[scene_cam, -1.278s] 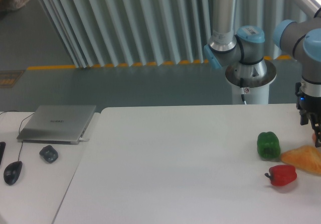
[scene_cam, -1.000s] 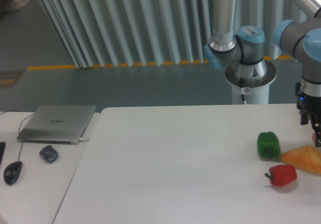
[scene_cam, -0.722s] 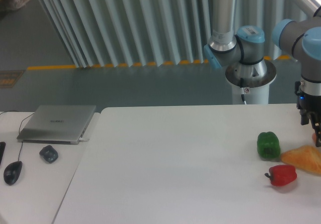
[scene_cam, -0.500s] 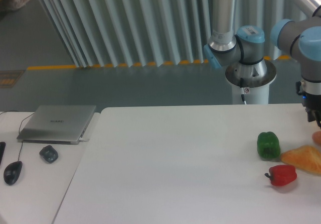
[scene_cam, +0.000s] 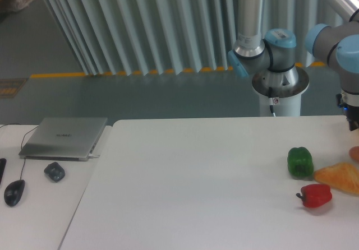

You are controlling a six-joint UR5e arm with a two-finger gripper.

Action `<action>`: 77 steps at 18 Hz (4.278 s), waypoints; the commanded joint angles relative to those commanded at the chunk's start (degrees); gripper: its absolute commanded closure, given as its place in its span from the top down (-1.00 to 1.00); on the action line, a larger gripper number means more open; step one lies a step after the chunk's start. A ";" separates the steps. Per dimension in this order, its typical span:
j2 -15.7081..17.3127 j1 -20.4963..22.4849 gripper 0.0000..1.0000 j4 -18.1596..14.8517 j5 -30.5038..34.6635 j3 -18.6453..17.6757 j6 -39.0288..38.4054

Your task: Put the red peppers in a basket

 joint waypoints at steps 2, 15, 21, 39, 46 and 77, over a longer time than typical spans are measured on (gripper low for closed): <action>-0.17 -0.18 1.00 0.17 -5.88 -0.26 -3.87; -8.96 -7.38 1.00 3.08 -6.70 3.77 -19.43; -11.25 -7.82 1.00 4.04 -6.70 4.57 -22.70; -14.77 -9.05 0.47 6.33 -3.45 5.97 -22.08; -12.58 -8.88 0.06 6.24 -3.36 6.24 -22.00; -9.93 32.96 0.28 10.90 -11.54 6.15 20.37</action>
